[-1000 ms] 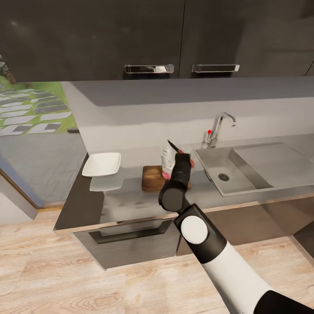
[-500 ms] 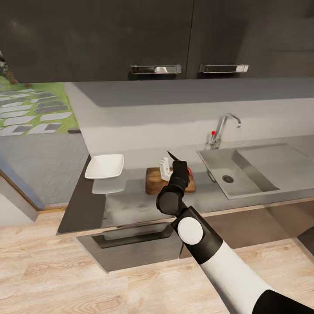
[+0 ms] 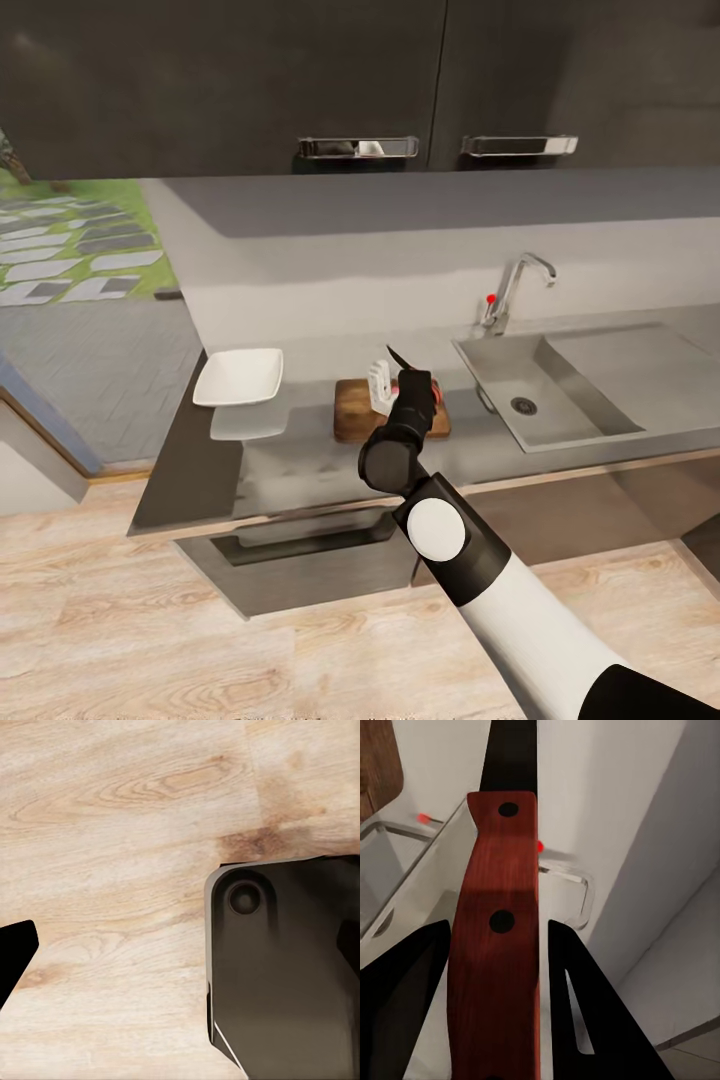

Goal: In the kitchen, take the Vidalia onion out of the sink, dice it on the chopping board with the paring knife, put the diced onion into the bowl on the countertop, then place both the paring knife and the chopping board into the sink.

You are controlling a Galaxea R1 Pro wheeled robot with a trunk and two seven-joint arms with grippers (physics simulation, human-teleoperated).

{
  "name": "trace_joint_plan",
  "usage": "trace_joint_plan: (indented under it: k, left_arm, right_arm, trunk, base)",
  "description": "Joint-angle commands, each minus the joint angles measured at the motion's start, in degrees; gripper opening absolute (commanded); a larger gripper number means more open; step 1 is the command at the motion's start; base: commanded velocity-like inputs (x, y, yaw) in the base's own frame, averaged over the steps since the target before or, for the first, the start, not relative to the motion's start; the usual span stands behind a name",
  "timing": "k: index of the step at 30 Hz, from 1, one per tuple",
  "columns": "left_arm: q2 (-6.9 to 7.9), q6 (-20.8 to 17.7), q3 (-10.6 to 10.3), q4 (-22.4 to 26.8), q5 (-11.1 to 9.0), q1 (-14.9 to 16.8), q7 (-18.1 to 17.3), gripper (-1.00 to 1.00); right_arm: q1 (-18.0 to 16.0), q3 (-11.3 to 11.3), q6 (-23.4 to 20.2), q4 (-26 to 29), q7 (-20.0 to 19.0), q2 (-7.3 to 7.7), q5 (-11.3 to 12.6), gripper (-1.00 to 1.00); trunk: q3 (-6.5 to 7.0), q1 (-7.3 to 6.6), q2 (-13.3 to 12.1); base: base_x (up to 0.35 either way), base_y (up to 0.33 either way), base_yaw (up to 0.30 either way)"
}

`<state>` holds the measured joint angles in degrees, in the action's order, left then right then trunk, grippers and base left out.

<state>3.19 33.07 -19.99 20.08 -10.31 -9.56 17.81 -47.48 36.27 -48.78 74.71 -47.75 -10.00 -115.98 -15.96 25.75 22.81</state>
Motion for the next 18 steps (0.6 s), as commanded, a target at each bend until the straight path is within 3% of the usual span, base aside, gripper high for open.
trace_joint_plan:
  k: [1, 18]
  left_arm:
    - [0.07, 0.1, -0.5, 0.1, -0.5, 0.0, 0.3, 1.0]
    - [0.07, 0.1, -0.5, 0.1, -0.5, 0.0, 0.3, 1.0]
  right_arm:
    - [-0.1, 0.1, -0.1, 0.0, -0.6, 0.0, -0.6, -1.0]
    - [0.0, 0.1, -0.2, -0.1, -1.4, 0.0, -0.6, -1.0]
  trunk:
    - [-0.19, 0.03, 0.1]
    - [-1.74, 0.03, 0.1]
  base:
    - [0.0, 0.0, 0.0]
    - [0.0, 0.0, 0.0]
